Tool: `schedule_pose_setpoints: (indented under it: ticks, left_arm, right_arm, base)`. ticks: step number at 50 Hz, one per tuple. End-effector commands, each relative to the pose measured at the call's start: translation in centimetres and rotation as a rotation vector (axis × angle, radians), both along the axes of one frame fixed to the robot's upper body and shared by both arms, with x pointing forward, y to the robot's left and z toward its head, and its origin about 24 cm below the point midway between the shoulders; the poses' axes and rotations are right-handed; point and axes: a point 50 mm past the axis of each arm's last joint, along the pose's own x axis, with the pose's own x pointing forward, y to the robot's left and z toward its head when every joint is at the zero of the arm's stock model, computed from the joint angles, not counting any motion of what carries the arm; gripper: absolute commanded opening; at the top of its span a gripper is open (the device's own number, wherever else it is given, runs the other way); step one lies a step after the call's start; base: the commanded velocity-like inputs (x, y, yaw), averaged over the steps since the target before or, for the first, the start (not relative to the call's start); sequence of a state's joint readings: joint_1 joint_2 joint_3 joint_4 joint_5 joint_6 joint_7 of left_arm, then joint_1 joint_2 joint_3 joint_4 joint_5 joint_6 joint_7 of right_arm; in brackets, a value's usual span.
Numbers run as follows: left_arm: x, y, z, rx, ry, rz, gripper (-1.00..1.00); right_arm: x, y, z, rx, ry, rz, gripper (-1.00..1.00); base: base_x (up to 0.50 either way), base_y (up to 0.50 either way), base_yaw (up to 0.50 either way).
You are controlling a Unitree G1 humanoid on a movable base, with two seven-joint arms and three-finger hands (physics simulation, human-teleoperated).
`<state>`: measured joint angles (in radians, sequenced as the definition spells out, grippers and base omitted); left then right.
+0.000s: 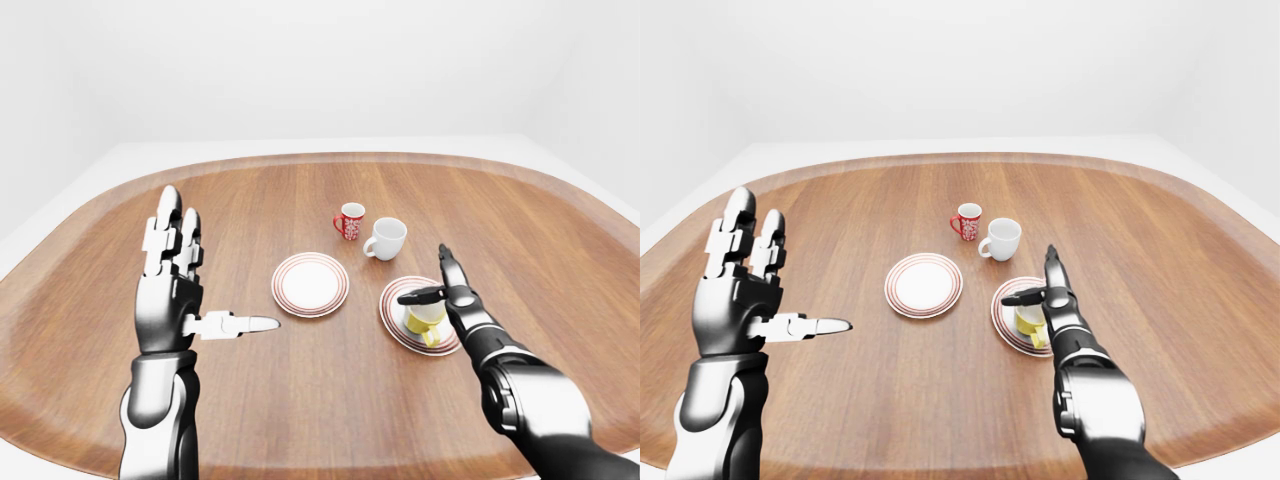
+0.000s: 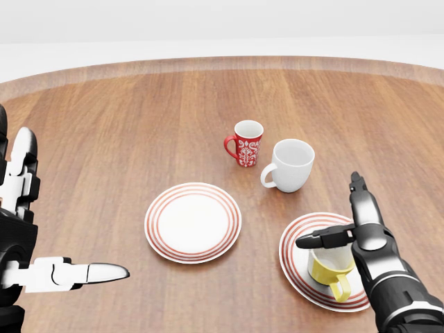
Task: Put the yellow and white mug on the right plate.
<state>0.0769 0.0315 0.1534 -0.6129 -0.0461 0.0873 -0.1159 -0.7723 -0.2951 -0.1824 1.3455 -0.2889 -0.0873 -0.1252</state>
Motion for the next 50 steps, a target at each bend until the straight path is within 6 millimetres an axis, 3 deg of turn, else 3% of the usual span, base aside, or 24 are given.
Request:
schedule_pose_setpoints:
  ticks: [1,14,22,24,32,39,50]
  left_arm:
    - [0.0,0.0,0.1,0.0,-0.003,0.0,1.0]
    - [-0.1,0.0,0.2,0.0,-0.008,0.0,1.0]
    - [-0.2,0.0,0.3,0.0,-0.016,0.001,1.0]
    - [-0.2,0.0,0.2,0.0,-0.011,0.0,1.0]
    - [-0.2,0.0,0.3,-0.001,-0.013,0.001,1.0]
    - [-0.2,0.0,0.2,-0.001,-0.01,0.0,1.0]
    - [-0.3,-0.1,0.3,-0.001,-0.015,0.0,1.0]
  right_arm:
    - [1.4,0.0,2.1,0.008,-0.063,0.025,1.0]
    - [2.7,0.3,4.9,0.033,-0.18,0.065,1.0]
    - [2.1,1.2,8.7,0.036,-0.431,0.175,1.0]
    - [0.5,2.2,11.9,0.032,-0.614,0.254,1.0]
    - [-3.9,3.6,16.9,0.039,-0.797,0.339,1.0]
    - [-7.2,4.6,19.9,0.018,-0.965,0.412,1.0]
    - [-12.1,5.6,22.6,-0.005,-1.147,0.496,1.0]
  base:
    - [0.0,0.0,0.0]
    - [0.0,0.0,0.0]
    - [0.0,0.0,0.0]
    - [0.0,0.0,0.0]
    - [0.0,0.0,0.0]
    - [0.0,0.0,0.0]
    - [0.0,0.0,0.0]
